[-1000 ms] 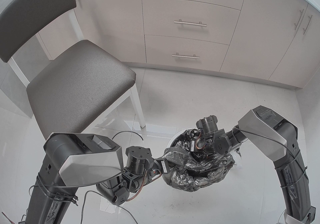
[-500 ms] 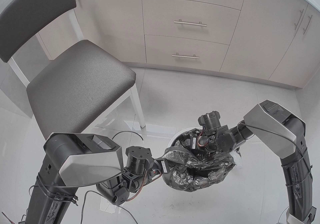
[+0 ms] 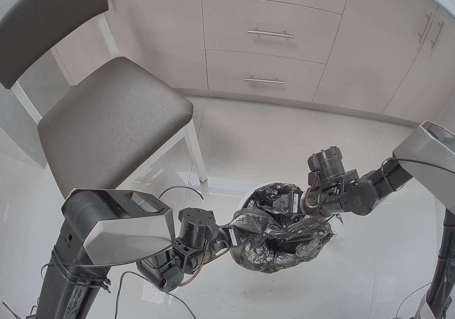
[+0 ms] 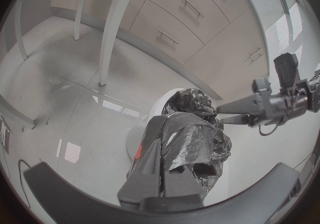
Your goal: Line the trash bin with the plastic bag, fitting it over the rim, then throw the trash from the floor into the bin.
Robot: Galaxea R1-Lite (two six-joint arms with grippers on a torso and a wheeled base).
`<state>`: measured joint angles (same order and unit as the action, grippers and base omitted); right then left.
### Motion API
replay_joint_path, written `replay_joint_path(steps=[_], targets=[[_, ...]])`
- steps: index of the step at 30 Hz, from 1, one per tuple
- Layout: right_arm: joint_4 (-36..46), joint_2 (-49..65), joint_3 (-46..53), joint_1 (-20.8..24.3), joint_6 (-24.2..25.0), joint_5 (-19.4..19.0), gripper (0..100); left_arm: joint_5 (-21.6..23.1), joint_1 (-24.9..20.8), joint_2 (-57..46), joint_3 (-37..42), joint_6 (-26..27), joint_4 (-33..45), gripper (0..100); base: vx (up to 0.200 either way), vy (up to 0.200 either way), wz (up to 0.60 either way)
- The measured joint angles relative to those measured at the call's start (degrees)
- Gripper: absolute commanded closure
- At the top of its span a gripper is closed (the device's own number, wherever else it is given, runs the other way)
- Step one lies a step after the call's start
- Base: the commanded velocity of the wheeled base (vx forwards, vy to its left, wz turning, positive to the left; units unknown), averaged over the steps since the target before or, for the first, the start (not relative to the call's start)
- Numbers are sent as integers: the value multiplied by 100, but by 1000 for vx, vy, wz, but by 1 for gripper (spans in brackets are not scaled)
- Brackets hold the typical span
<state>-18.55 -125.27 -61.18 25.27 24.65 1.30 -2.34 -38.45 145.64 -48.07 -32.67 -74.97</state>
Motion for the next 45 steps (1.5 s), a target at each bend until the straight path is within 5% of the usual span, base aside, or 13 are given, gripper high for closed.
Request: replay_joint_path(steps=[6, 11, 20, 35, 45], targets=[[-13, 488, 650, -9, -834, -228, 0, 2, 4, -5, -6, 0, 1, 100, 0, 0, 0], [-41, 619, 1036, 63, -1614, 129, 0, 2, 4, -7, -6, 0, 1, 100, 0, 0, 0], [-796, 182, 1147, 449, -1957, 1051, 0, 13, 17, -7, -20, -9, 6, 100, 0, 0, 0], [-859, -196, 1130, 599, -2049, 1246, 0, 16, 24, -7, -35, -12, 15, 100, 0, 0, 0], [-859, -177, 1246, 612, -2580, 1514, 0, 18, 22, -7, -38, -11, 11, 100, 0, 0, 0]])
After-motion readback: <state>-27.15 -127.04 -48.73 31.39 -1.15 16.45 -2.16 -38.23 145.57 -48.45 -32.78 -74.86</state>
